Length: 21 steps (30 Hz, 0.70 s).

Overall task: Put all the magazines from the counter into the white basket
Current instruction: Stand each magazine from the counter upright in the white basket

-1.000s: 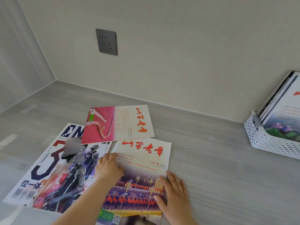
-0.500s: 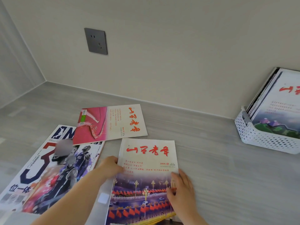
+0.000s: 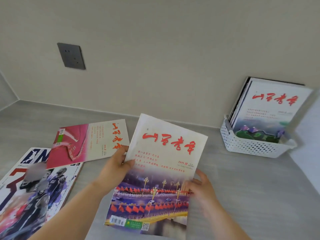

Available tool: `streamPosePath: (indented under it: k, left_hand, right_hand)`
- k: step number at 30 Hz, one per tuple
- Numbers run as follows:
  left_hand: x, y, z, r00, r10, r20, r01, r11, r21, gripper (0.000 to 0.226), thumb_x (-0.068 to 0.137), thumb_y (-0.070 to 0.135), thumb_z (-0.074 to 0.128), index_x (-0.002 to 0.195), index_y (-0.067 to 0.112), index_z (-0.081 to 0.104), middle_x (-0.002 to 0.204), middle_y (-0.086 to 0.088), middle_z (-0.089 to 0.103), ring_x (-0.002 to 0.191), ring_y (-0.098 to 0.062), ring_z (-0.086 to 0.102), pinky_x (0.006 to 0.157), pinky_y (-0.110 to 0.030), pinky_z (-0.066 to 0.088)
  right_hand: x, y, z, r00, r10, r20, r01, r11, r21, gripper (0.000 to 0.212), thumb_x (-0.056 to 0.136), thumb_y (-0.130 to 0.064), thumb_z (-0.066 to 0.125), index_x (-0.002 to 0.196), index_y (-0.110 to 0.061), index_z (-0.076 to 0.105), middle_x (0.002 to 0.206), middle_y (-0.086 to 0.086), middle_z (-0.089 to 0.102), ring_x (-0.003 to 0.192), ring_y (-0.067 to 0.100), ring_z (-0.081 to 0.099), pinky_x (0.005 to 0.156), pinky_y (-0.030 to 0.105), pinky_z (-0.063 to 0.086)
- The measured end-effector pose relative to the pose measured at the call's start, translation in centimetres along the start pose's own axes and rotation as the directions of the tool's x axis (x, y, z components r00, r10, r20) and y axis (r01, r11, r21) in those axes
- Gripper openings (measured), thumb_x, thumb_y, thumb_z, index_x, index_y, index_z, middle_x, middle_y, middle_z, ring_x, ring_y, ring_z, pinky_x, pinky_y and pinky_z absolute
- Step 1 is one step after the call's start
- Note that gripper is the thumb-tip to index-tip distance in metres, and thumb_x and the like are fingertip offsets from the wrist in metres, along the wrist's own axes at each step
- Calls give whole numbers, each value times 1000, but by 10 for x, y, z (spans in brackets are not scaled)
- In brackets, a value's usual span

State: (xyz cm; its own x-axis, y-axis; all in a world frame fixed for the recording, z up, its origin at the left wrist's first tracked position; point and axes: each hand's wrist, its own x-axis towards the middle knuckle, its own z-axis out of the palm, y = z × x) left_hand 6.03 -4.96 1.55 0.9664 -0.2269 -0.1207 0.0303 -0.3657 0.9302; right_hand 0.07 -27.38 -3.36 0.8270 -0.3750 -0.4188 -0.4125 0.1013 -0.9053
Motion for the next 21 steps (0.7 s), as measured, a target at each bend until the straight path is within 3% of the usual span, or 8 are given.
streamPosePath:
  k: [4,7,11,15,18,21]
  left_hand:
    - [12,33,30,995,55,-88,-48,996,80,18,89,7,46,98,21,39,99,0,57,85,-14,56,59,-11,44]
    - [24,57,56,983,87,-163,-73,993,91,18,87,9,52,97,22,44,103,-4,61,81,-14,54,56,-9,39]
    - [43,91,91,965,120,-233,-106,992,71,22,82,7,59,104,11,62,97,-1,65,68,-4,56,49,-4,39]
    - [68,133,129,935,225,-273,-223,974,36,21,80,1,60,98,7,69,87,3,64,63,8,51,47,5,38]
    - [88,167,157,910,308,-279,-317,948,14,19,79,-1,60,96,3,69,85,2,63,59,9,51,46,6,36]
    - [112,199,183,883,371,-288,-391,920,-13,20,79,-2,60,96,1,68,84,1,62,52,9,54,48,3,40]
  right_hand:
    - [7,-29,-46,996,-81,27,83,993,-78,13,79,9,54,87,1,62,62,1,66,42,5,61,40,17,49]
    - [15,-54,-81,986,-165,4,164,973,-164,18,80,5,55,73,-9,61,66,-1,65,43,2,61,41,16,50]
    - [25,-89,-128,944,-322,-72,305,934,-185,29,80,2,57,66,-23,61,69,-7,65,60,6,62,47,14,52]
    - [37,-128,-181,871,-469,-143,426,868,-254,28,80,-3,59,67,-27,61,78,-4,65,70,11,62,67,30,54]
    - [48,-158,-219,826,-538,-166,497,835,-235,28,81,-3,58,68,-27,62,78,-3,66,73,15,63,59,23,56]
    - [60,-187,-251,764,-609,-214,567,791,-230,31,81,-4,59,66,-31,62,72,-12,65,68,6,62,54,16,54]
